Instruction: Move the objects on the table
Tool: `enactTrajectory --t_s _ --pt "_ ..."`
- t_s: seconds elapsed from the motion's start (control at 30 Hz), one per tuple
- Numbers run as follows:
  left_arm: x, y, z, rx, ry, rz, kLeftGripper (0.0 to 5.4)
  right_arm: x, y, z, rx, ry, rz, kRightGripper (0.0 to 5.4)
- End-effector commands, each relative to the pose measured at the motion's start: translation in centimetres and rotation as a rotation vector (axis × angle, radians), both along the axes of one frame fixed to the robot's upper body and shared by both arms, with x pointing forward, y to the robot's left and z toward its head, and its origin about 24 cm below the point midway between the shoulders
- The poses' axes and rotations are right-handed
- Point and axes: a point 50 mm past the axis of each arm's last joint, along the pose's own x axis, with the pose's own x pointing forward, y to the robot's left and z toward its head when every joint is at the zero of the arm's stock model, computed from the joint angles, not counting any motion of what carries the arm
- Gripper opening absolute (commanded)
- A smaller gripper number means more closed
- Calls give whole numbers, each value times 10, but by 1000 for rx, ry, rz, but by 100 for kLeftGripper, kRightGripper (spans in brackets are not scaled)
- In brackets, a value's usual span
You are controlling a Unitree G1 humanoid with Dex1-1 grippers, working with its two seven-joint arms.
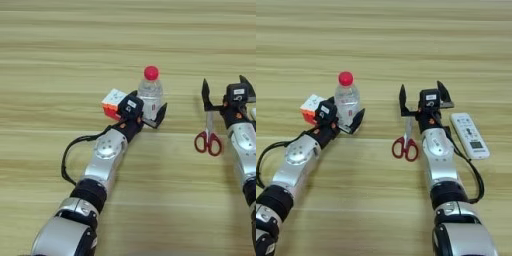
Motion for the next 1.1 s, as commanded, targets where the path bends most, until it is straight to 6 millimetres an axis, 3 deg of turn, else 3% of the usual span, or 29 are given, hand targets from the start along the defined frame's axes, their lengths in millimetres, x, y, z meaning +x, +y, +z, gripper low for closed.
enactTrajectory --t_s 0.03,0.43,1.1 --pt "-1 1 -2 10 10 6 539 0 0 -1 6 9 -9 540" --pt "-16 11 15 -18 -69 8 539 0 0 -1 5 12 -10 540" --pt "-59 88 16 107 4 90 539 4 3 -2 2 22 -9 540"
